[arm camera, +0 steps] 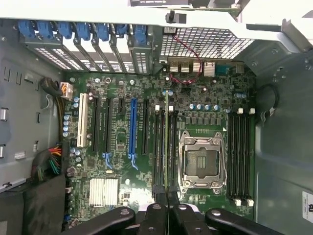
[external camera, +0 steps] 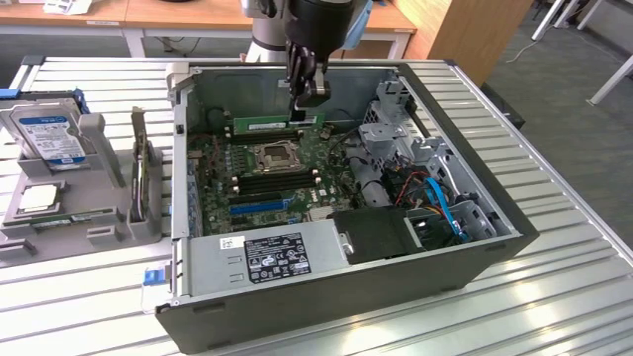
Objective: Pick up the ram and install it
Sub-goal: 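Pick up the ram and move it above insertion slot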
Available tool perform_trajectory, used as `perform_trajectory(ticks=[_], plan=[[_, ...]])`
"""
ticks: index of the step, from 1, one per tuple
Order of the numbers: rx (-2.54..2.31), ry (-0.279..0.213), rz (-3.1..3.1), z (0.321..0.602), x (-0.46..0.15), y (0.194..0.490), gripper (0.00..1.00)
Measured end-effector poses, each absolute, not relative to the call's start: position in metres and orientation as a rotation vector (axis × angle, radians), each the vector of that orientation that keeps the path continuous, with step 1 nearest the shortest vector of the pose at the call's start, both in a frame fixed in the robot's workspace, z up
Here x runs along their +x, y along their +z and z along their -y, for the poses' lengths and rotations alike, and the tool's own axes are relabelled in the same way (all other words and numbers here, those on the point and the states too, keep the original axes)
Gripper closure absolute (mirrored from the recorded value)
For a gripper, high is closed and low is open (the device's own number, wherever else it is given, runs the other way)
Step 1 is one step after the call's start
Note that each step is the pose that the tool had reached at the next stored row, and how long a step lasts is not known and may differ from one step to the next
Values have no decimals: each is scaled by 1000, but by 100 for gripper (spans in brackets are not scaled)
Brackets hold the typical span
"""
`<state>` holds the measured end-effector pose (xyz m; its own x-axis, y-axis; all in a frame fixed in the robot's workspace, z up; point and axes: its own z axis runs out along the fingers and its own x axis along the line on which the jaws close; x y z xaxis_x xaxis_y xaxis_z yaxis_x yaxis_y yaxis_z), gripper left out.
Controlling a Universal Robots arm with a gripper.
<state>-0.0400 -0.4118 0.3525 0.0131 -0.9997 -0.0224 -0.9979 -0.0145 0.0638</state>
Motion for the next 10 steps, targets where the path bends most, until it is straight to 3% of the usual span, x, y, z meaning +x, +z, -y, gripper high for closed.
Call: perform_trajectory(ticks=[10], plan=[[2211,-95,2188,412,-40,350,88]])
